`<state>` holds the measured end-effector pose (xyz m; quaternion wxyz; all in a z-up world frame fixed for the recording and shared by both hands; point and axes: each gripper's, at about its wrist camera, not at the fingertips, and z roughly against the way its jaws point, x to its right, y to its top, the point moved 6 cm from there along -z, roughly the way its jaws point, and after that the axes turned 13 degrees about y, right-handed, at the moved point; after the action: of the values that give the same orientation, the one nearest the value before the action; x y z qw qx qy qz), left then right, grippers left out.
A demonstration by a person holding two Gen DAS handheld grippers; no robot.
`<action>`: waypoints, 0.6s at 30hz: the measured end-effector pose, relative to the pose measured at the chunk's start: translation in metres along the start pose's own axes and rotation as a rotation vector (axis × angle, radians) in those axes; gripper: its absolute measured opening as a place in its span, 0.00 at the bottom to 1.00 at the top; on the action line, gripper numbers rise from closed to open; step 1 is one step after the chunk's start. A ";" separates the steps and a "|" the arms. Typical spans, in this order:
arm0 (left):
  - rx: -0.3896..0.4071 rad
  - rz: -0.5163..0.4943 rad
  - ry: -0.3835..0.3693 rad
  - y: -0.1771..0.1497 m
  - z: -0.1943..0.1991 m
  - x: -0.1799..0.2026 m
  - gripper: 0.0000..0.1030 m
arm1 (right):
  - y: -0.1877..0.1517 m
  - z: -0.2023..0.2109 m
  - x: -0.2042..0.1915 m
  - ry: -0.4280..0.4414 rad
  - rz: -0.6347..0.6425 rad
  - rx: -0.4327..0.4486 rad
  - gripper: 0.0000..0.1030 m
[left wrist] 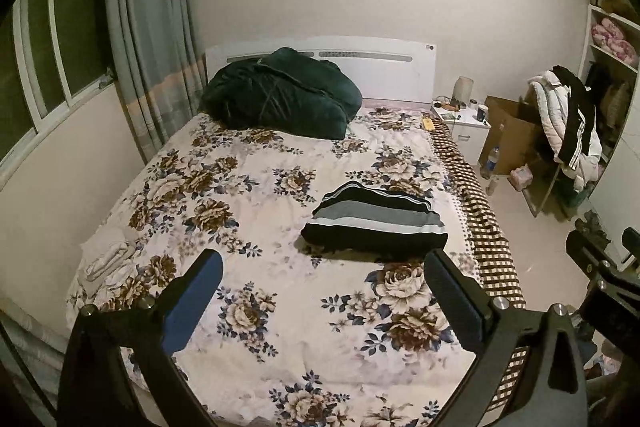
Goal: Fold small clothes
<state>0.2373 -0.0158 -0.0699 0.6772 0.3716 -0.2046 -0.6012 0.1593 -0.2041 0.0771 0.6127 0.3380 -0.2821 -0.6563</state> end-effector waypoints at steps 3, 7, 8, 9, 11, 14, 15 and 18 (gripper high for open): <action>0.002 -0.001 0.002 0.001 -0.001 -0.001 1.00 | -0.001 -0.006 0.003 0.006 -0.002 -0.009 1.00; 0.006 -0.001 0.004 0.002 -0.001 -0.003 1.00 | -0.002 -0.010 0.004 0.010 -0.003 -0.012 1.00; 0.006 -0.001 0.005 0.003 -0.001 -0.002 1.00 | -0.003 -0.009 0.004 0.009 -0.005 -0.012 1.00; 0.007 0.000 0.001 0.003 -0.001 -0.002 1.00 | -0.002 -0.009 0.004 0.009 -0.006 -0.013 1.00; 0.007 -0.003 0.004 0.005 -0.001 -0.003 1.00 | -0.003 -0.009 0.004 0.012 -0.005 -0.013 1.00; 0.003 -0.001 0.001 0.006 -0.002 -0.003 1.00 | -0.004 -0.013 0.004 0.013 -0.005 -0.014 1.00; 0.004 -0.003 0.004 0.006 -0.002 -0.004 1.00 | -0.004 -0.013 0.004 0.016 -0.005 -0.017 1.00; 0.005 -0.004 0.007 0.006 -0.002 -0.004 1.00 | -0.002 -0.015 0.003 0.022 0.000 -0.020 1.00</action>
<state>0.2423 -0.0114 -0.0659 0.6759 0.3759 -0.2029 -0.6006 0.1697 -0.2063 0.0656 0.6189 0.3391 -0.2690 -0.6555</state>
